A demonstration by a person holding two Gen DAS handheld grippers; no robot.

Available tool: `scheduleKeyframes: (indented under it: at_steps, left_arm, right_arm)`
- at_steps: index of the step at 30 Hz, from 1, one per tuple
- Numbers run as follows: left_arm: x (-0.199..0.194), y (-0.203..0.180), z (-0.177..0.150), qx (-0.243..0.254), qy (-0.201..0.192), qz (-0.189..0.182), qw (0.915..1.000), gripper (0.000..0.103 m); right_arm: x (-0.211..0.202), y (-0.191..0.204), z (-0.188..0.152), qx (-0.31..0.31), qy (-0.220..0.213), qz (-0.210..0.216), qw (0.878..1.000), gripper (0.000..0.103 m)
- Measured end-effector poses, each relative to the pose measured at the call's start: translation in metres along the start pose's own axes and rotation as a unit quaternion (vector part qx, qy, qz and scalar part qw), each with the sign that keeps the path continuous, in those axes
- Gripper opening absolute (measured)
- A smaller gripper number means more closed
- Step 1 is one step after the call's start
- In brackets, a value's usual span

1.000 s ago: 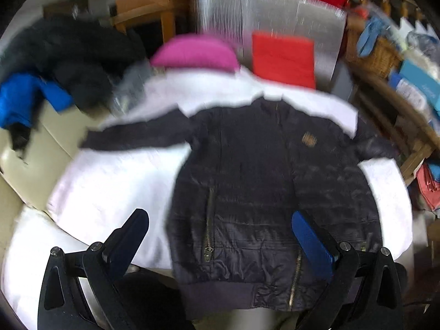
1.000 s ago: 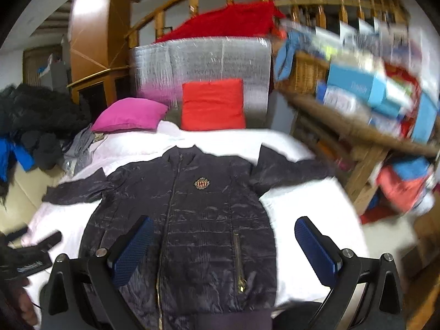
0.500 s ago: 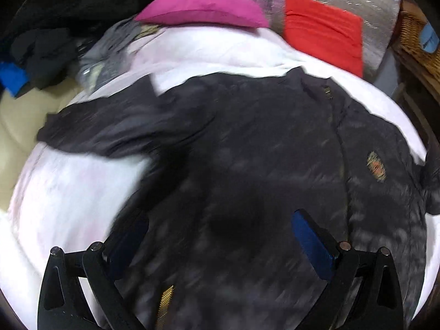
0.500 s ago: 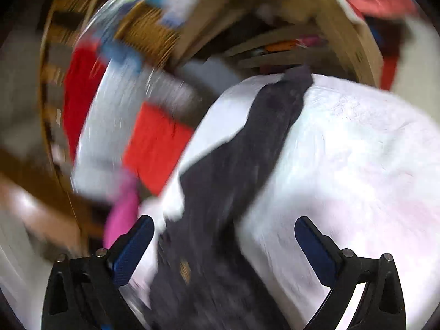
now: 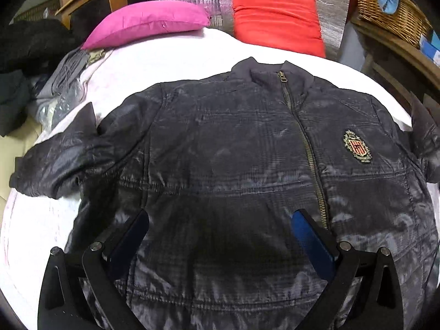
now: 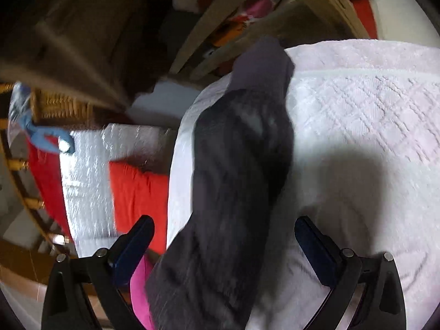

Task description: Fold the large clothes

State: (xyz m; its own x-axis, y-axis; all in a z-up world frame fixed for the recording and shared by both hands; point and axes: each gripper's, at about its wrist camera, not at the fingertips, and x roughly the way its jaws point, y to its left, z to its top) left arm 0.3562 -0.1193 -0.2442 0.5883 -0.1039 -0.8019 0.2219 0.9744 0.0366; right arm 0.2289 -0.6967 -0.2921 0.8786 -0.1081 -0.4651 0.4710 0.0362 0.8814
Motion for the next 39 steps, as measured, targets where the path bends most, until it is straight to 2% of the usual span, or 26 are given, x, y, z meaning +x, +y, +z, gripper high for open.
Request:
scheduleKeyframes:
  at_steps: [1,3,4,6,8,12,14,17,19,22,27,30,32,33,34,36,39]
  left_arm:
    - [0.001,0.001,0.0,0.0,0.0,0.004,1.0,0.103]
    - [0.002,0.005,0.002,-0.004,0.002,0.007,1.0,0.103]
    - [0.001,0.007,0.002,-0.008,0.001,0.008,0.9999,0.103]
    - [0.007,0.015,0.006,-0.014,-0.001,0.011,0.9998,0.103]
    - [0.008,0.023,0.011,-0.022,-0.007,0.017,0.9996,0.103]
    - [-0.003,0.036,0.017,-0.04,-0.03,0.03,0.9983,0.103]
    - [-0.009,0.047,0.021,-0.054,-0.044,0.041,0.9967,0.103]
    - [-0.018,0.067,0.025,-0.079,-0.059,0.057,0.9935,0.103]
    - [-0.021,0.083,0.025,-0.096,-0.066,0.07,0.9907,0.103]
    - [-0.02,0.106,0.023,-0.119,-0.063,0.088,0.9869,0.103]
    - [-0.017,0.136,0.019,-0.167,-0.052,0.091,0.9803,0.103]
    - [-0.016,0.139,0.015,-0.173,-0.049,0.093,0.9794,0.103]
    - [-0.013,0.135,0.015,-0.167,-0.045,0.092,0.9807,0.103]
    - [-0.012,0.133,0.016,-0.162,-0.043,0.091,0.9816,0.103]
    - [-0.011,0.128,0.017,-0.155,-0.043,0.089,0.9831,0.103]
    - [-0.011,0.118,0.019,-0.138,-0.047,0.086,0.9856,0.103]
    - [-0.014,0.1,0.022,-0.109,-0.057,0.078,0.9894,0.103]
  right_arm:
    - [0.0,0.005,0.001,-0.01,-0.014,0.005,1.0,0.091]
    - [0.006,0.013,0.004,-0.031,-0.014,0.014,0.999,0.071]
    - [0.011,0.014,0.003,-0.035,-0.006,0.009,0.999,0.055]
    - [0.021,0.014,-0.003,-0.049,0.004,-0.016,0.999,0.032]
    - [0.019,0.019,-0.011,-0.061,-0.005,-0.022,0.998,0.03]
    - [0.0,0.07,-0.041,-0.134,-0.034,-0.001,0.99,0.027]
    - [-0.01,0.099,-0.065,-0.167,-0.031,0.027,0.985,0.027]
    - [-0.026,0.149,-0.12,-0.224,-0.007,0.08,0.971,0.027]
    - [-0.027,0.171,-0.161,-0.255,0.022,0.104,0.961,0.027]
    - [-0.023,0.187,-0.229,-0.294,0.089,0.126,0.943,0.027]
    - [0.012,0.161,-0.334,-0.331,0.213,0.088,0.915,0.027]
    - [0.034,0.135,-0.371,-0.33,0.285,0.05,0.899,0.028]
    - [0.046,0.114,-0.386,-0.319,0.33,0.014,0.888,0.037]
    - [0.048,0.101,-0.393,-0.31,0.348,-0.005,0.885,0.062]
    - [0.056,0.089,-0.385,-0.295,0.361,-0.008,0.885,0.076]
    - [0.049,0.077,-0.379,-0.249,0.369,0.016,0.895,0.08]
    - [0.02,0.071,-0.368,-0.227,0.367,0.041,0.901,0.09]
